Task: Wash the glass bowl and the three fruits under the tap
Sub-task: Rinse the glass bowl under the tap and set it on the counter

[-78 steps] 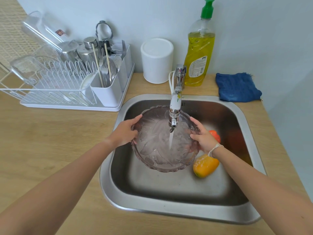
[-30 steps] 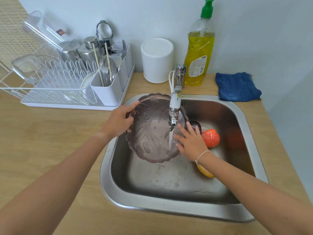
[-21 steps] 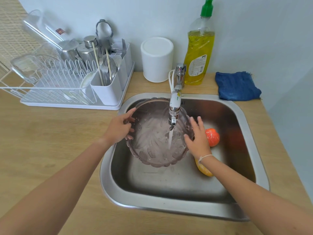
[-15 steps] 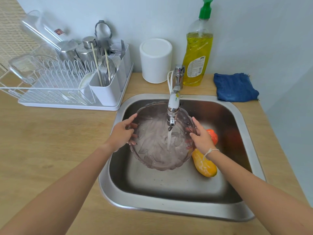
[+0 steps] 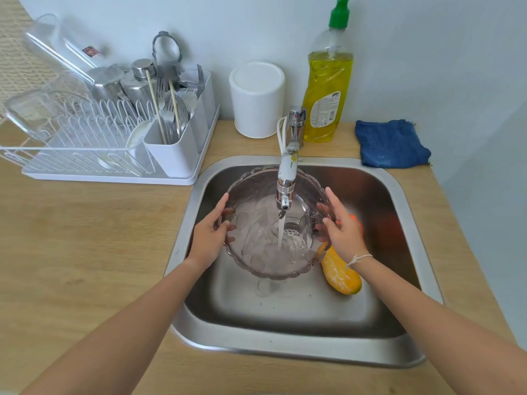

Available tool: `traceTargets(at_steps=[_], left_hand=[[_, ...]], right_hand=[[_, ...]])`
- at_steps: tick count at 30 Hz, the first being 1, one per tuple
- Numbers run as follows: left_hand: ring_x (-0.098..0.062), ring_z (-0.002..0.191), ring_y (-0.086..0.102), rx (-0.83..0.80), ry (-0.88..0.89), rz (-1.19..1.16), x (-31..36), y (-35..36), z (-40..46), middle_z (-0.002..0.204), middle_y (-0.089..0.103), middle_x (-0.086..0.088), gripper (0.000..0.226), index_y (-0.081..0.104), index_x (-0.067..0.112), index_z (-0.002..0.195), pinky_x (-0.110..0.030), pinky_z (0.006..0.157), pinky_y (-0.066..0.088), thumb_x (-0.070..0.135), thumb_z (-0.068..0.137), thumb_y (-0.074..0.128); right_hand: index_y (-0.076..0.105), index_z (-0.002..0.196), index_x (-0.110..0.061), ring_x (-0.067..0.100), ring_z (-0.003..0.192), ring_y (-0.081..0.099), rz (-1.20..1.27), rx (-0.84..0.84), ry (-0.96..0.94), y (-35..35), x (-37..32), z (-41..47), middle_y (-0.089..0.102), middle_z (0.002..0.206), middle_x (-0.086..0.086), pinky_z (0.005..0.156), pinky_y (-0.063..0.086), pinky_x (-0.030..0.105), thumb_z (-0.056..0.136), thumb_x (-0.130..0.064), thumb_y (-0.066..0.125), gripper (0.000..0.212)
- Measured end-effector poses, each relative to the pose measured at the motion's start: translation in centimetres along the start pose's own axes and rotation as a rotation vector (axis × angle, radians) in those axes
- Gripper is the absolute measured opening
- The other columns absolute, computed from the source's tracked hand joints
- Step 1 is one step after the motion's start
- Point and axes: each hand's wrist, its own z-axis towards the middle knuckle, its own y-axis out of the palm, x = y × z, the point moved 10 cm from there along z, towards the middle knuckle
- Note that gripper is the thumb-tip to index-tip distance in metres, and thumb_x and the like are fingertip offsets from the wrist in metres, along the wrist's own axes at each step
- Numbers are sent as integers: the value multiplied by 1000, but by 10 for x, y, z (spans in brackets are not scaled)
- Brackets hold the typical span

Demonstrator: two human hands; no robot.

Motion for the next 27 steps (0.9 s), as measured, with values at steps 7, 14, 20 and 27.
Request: traceTargets(at_steps=[7, 14, 20, 27], left_hand=[[-16, 90, 63, -1, -46, 31, -10, 0, -4, 115, 57, 3, 64, 36, 45, 134, -25, 69, 59, -5, 94, 42], [-22, 74, 69, -79, -222, 186, -27, 2, -3, 118, 59, -5, 62, 36, 33, 142, -33, 59, 60, -4, 92, 44], [-26, 64, 67, -141, -392, 173, -39, 7, -5, 110, 66, -11, 60, 44, 22, 139, -36, 62, 56, -6, 86, 45], [-21, 51, 61, -215, -465, 195, -30, 12, -11, 77, 65, -7, 54, 61, 21, 123, -24, 47, 50, -10, 82, 45]], right_hand=[[35, 120, -65, 8, 103, 61, -41, -20, 26, 2, 10, 1, 56, 128, -9, 84, 55, 40, 92, 5, 41, 76], [38, 139, -27, 15, 117, 56, -157, -115, 146, 6, 23, 12, 57, 131, 3, 103, 44, 33, 87, 6, 44, 62], [48, 134, -14, 8, 64, 63, -202, -106, 295, 3, 30, 14, 63, 111, 16, 55, 40, 6, 84, 6, 44, 53], [46, 134, -14, 3, 33, 54, -155, -156, 476, 6, 43, 7, 65, 103, 15, 32, 41, 16, 85, 7, 42, 53]])
